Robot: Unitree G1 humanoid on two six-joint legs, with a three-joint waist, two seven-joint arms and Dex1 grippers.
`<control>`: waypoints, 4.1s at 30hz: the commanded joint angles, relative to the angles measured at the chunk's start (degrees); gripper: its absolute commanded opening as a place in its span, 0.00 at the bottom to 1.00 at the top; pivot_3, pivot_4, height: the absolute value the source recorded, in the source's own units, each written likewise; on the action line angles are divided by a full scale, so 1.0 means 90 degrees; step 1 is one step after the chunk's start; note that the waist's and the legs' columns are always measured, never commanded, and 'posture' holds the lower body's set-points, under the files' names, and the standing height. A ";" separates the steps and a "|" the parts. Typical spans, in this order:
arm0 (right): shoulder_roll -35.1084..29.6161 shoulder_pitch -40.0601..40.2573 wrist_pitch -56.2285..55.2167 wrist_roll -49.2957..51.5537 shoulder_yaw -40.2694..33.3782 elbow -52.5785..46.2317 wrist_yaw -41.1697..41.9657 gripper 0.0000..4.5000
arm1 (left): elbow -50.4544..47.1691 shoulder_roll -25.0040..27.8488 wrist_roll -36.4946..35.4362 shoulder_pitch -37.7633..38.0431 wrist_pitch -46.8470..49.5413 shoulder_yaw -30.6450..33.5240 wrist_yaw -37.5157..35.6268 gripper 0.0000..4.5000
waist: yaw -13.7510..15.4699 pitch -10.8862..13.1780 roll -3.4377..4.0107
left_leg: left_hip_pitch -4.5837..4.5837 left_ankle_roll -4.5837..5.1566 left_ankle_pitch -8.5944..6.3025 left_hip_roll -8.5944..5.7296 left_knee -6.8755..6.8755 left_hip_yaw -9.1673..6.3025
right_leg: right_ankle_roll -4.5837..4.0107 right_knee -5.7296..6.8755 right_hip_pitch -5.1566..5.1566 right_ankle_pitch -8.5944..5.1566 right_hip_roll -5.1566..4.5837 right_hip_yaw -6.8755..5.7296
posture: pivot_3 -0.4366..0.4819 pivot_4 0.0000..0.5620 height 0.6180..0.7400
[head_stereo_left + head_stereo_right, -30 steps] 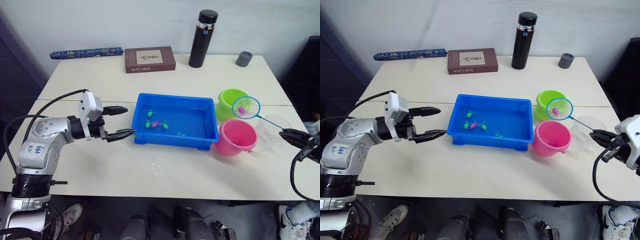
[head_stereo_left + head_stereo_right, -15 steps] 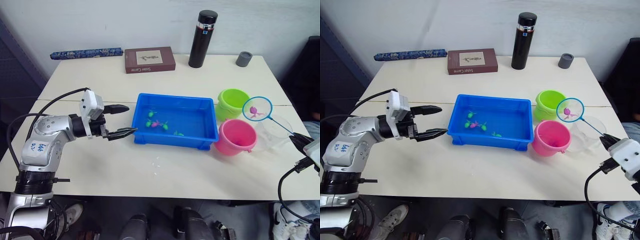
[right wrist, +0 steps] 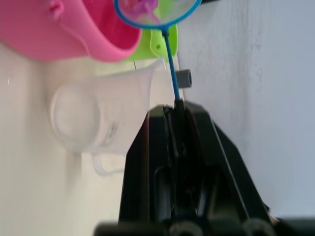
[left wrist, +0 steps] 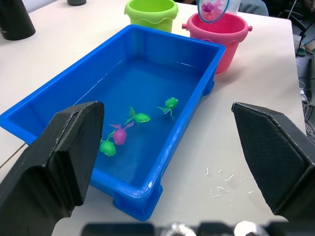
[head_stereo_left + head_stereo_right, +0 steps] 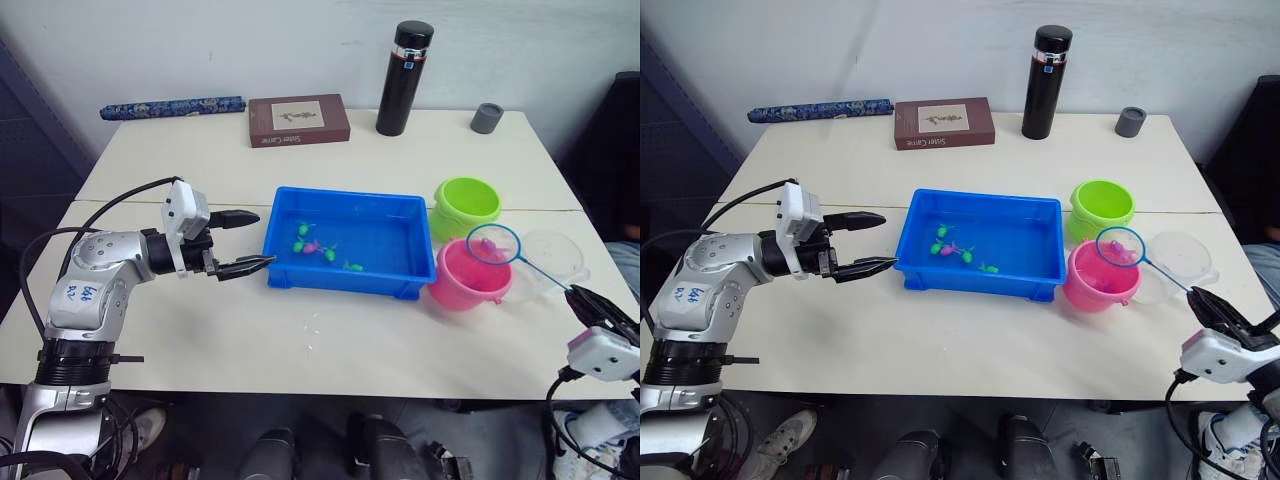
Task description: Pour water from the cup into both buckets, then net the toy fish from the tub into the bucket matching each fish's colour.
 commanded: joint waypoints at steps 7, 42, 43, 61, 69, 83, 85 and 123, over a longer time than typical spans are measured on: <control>-0.0474 0.0030 -0.0384 -0.2059 -0.0013 0.0071 -0.2591 0.00 | -0.0119 -0.0025 -0.0013 -0.0096 -0.0094 0.0055 0.0000 0.99 | -0.0003 0.0000 0.0000 | 0.0003 -0.0006 0.0004 0.0001 0.0000 0.0004 | -0.0003 0.0009 -0.0001 -0.0002 0.0006 0.0007 | 0.48 0.27 0.99; -0.0556 -0.3465 0.4709 0.4639 0.2948 -0.2616 0.1946 0.00 | -0.0152 -0.0106 -0.0033 -0.0003 -0.0131 0.0103 0.0096 0.99 | -0.0097 0.0003 -0.0006 | 0.0059 0.0001 -0.0002 0.0021 0.0000 0.0057 | -0.0009 0.0044 0.0014 -0.0005 0.0028 0.0063 | 0.48 0.27 0.99; -0.0555 -0.3599 0.5183 0.4813 0.3024 -0.2692 0.2100 0.00 | -0.0199 -0.0086 -0.0056 0.0038 -0.0098 0.0129 0.0113 0.99 | -0.0084 0.0003 -0.0005 | 0.0058 0.0004 -0.0003 0.0020 0.0002 0.0059 | -0.0007 0.0042 0.0014 -0.0004 0.0026 0.0065 | 0.48 0.27 0.99; 0.0134 -0.6107 1.1184 0.5420 0.5150 -0.2552 0.3466 0.00 | -0.0957 0.0311 -0.0308 0.1413 0.0360 0.1298 0.0792 0.99 | -0.0169 0.0003 -0.0004 | 0.0039 0.0011 -0.0015 0.0025 -0.0003 0.0056 | -0.0010 0.0033 -0.0011 -0.0005 0.0020 0.0059 | 0.48 0.27 0.99; 0.0731 -0.6854 1.2183 0.5552 0.5175 -0.2234 0.3427 0.00 | -0.1391 0.0339 -0.0454 0.1840 0.0478 0.1556 0.1032 0.99 | -0.0094 0.0002 -0.0004 | -0.0019 0.0015 -0.0017 0.0011 0.0013 0.0016 | -0.0005 0.0025 -0.0027 0.0000 0.0000 0.0013 | 0.48 0.27 0.99; 0.0903 -0.7255 1.2774 0.5541 0.5714 -0.1962 0.3589 0.00 | -0.1787 0.0307 -0.0585 0.2150 0.0600 0.1652 0.1285 0.99 | -0.0147 0.0002 -0.0004 | -0.0024 0.0015 -0.0017 0.0008 0.0007 -0.0003 | -0.0005 0.0018 -0.0026 -0.0001 -0.0004 -0.0007 | 0.48 0.27 0.99; 0.0845 -0.7275 1.2831 0.5526 0.5772 -0.1952 0.3623 0.00 | -0.1800 0.0310 -0.0594 0.2162 0.0600 0.1656 0.1300 0.99 | -0.0146 0.0002 -0.0004 | -0.0025 0.0015 -0.0017 0.0007 0.0007 -0.0003 | -0.0005 0.0017 -0.0026 -0.0001 -0.0004 -0.0007 | 0.48 0.27 0.99; 0.1340 -0.7659 1.1563 0.4676 0.5370 -0.0213 0.3418 0.00 | -0.2013 0.0378 -0.0684 0.2306 0.0705 0.1787 0.1444 0.99 | -0.0153 0.0002 -0.0003 | -0.0029 0.0013 -0.0016 0.0005 0.0004 -0.0011 | -0.0005 0.0010 -0.0024 -0.0001 -0.0005 -0.0017 | 0.48 0.27 0.99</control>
